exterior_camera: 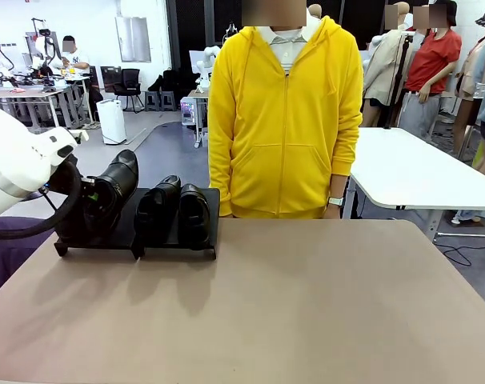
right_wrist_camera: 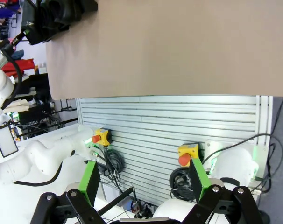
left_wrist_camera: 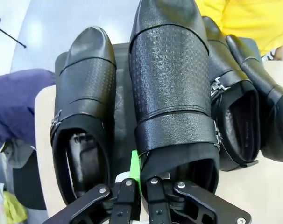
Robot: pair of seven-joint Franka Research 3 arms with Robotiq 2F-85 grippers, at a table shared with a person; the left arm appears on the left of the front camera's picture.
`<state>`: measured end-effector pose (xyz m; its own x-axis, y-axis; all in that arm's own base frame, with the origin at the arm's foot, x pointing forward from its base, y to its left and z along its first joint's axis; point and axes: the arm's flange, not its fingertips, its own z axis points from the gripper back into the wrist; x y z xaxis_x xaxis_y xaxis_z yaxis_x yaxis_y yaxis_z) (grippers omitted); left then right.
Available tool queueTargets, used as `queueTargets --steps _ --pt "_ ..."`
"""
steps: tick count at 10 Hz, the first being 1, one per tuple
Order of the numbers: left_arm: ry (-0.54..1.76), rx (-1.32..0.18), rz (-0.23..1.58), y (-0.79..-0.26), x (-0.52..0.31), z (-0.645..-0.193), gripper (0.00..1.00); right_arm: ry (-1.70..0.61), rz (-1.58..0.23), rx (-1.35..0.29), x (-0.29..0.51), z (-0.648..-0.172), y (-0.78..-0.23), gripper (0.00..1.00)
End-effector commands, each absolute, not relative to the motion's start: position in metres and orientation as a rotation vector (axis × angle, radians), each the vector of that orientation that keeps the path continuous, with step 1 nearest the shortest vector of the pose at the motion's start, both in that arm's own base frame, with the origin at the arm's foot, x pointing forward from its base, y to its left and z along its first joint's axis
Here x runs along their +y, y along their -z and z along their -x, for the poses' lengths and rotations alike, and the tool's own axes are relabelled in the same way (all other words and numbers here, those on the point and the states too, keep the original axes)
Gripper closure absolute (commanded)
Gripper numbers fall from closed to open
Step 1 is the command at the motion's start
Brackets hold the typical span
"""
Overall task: Organize the shoes by placing them on the stand.
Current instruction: Place the Shoe from the middle of the table onto the Shoes Stand.
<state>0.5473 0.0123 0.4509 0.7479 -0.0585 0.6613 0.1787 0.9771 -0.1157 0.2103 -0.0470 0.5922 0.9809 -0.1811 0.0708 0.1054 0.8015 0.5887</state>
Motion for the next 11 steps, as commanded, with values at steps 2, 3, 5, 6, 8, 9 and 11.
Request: queueTargets --steps 2,3,5,6,8,9,11 --pt "0.121 -0.728 0.182 -0.436 0.021 -0.565 1.0 0.129 -0.655 -0.133 -0.047 -0.212 -0.596 0.0" --pt "0.106 -0.715 0.2 -0.431 0.024 -0.569 1.0 0.129 -0.655 -0.133 -0.047 -0.212 -0.596 0.0" --pt "0.09 -0.706 0.204 -0.427 0.027 -0.573 1.0 0.129 -0.655 -0.133 -0.047 -0.212 -0.596 0.0" --pt "0.095 -0.728 0.2 -0.429 0.024 -0.571 1.0 0.129 -0.655 -0.133 -0.047 -0.212 -0.596 0.0" --pt "0.099 -0.717 0.179 -0.43 0.02 -0.569 0.79 0.129 -0.655 -0.133 -0.047 -0.212 -0.596 0.0" --pt "0.095 -0.705 0.195 -0.429 0.021 -0.57 0.21 0.129 -0.655 -0.133 -0.047 -0.212 -0.596 0.0" --pt "0.095 -0.703 0.202 -0.428 0.02 -0.571 0.0 0.129 -0.655 -0.133 -0.047 -0.212 -0.596 0.0"
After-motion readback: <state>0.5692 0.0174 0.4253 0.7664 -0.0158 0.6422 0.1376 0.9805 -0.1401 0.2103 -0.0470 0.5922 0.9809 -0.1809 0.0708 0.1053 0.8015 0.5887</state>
